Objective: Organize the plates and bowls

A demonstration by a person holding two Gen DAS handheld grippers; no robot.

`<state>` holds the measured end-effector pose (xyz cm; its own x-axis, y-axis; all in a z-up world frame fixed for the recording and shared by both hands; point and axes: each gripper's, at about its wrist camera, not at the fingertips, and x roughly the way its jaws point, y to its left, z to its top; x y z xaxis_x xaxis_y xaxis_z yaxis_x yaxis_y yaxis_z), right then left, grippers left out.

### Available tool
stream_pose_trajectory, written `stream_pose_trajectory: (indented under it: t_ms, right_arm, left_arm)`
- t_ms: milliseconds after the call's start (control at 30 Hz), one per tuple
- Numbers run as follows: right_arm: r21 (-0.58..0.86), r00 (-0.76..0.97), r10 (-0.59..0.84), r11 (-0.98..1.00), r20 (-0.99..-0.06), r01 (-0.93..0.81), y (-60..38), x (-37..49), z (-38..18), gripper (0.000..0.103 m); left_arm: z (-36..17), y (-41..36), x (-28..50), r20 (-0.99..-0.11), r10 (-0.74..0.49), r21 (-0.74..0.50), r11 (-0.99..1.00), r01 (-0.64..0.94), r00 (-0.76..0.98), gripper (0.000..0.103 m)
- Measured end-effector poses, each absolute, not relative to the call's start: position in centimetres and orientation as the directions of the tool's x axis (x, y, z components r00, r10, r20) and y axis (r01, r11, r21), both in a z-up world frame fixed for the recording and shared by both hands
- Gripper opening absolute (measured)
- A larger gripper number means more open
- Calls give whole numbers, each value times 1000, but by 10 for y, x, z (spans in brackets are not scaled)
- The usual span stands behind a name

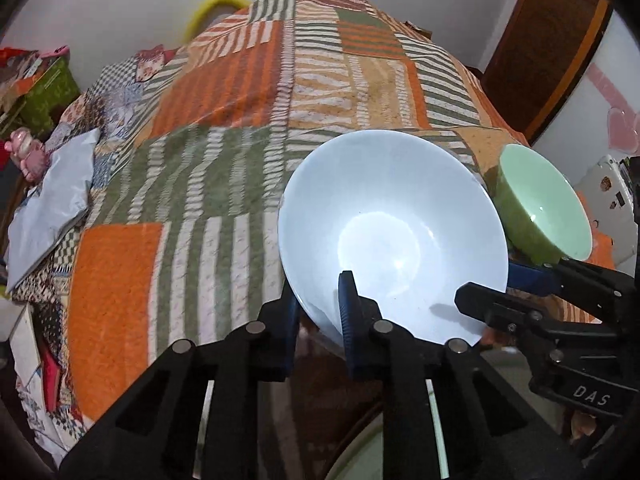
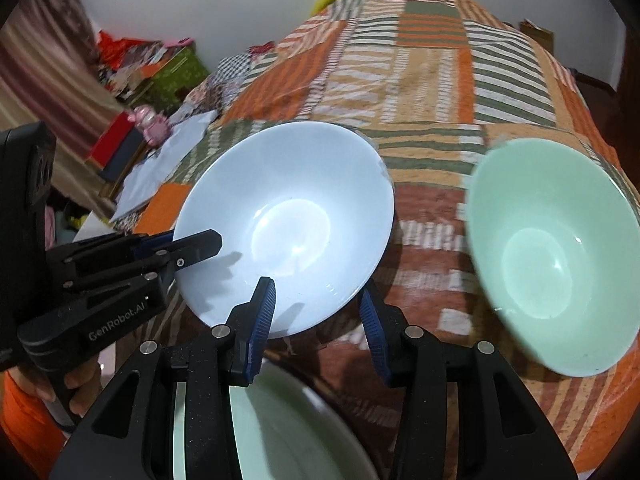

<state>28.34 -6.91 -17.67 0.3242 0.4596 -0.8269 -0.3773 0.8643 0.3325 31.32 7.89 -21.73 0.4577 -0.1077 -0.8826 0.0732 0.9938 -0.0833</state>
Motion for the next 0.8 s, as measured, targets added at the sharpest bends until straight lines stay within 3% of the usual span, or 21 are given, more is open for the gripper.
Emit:
stream_pose_trajectory:
  t_ms: [467,633,800]
  right_arm:
    - [305,342,431,880,-835,-363,-66,304,-181,40]
    - [320,305,445,867,-842,-382,-58,305,-189,26]
    - [287,311,421,873,-852,-394,-56,302,-186,25]
  left_arm:
    - [-224,94,306,-889,-83,-73,997,40,450,19]
    - [-224,95,306,-889,-93,-81,996,44,448,19]
    - [-221,92,306,-885,-91,-77,996,48,457,19]
